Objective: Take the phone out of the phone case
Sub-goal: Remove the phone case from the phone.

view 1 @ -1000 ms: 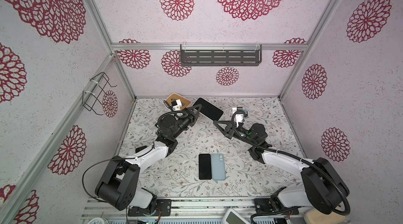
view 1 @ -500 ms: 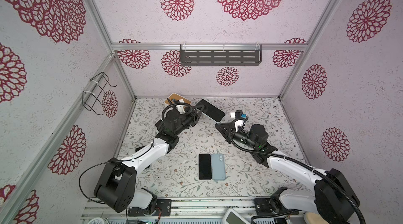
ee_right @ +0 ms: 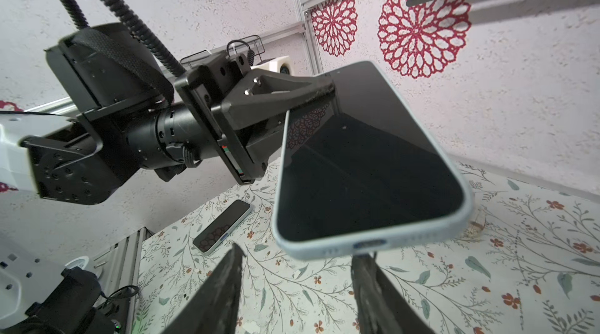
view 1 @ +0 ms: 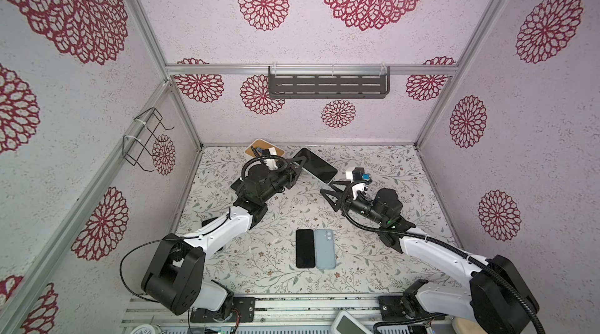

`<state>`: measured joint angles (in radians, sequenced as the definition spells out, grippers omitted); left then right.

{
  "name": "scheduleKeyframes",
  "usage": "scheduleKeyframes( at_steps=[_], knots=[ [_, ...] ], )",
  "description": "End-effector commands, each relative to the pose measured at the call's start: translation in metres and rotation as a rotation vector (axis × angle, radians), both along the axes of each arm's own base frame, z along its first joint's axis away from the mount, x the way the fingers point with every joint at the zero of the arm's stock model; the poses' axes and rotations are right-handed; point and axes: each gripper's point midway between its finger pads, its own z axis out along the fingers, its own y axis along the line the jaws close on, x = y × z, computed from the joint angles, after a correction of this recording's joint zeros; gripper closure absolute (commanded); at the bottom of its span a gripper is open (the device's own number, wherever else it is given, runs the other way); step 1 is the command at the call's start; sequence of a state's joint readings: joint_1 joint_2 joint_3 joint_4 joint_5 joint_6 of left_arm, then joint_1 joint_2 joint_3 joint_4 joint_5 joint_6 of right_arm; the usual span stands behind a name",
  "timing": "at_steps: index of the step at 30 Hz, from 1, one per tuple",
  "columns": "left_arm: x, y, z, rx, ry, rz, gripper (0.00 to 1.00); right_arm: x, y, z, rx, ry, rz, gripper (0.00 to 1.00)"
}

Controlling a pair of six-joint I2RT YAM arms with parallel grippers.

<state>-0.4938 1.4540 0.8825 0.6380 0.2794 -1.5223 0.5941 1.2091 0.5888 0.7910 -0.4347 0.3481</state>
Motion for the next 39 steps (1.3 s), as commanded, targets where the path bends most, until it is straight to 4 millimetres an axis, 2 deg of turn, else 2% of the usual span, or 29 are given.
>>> scheduleKeyframes(
  at_steps=[1, 10, 24, 30, 39],
  knots=[
    [-0.007, -0.004, 0.03, -0.067, -0.115, -0.025, 1.0, -0.01, -0.007, 0.036, 0.152, -0.041, 0.041, 0.4],
    [-0.011, 0.0, 0.036, -0.057, -0.15, -0.011, 1.0, -0.015, -0.016, 0.063, 0.313, -0.021, 0.119, 0.38],
    [-0.014, -0.002, 0.041, -0.062, -0.175, -0.015, 1.0, -0.012, -0.008, 0.06, 0.343, 0.021, 0.176, 0.43],
    [-0.015, -0.004, 0.041, -0.062, -0.18, -0.017, 1.0, -0.009, -0.007, 0.062, 0.365, 0.022, 0.178, 0.51],
    [-0.017, -0.008, 0.04, -0.058, -0.184, -0.029, 1.0, -0.005, -0.005, 0.06, 0.371, 0.033, 0.184, 0.77]
  ],
)
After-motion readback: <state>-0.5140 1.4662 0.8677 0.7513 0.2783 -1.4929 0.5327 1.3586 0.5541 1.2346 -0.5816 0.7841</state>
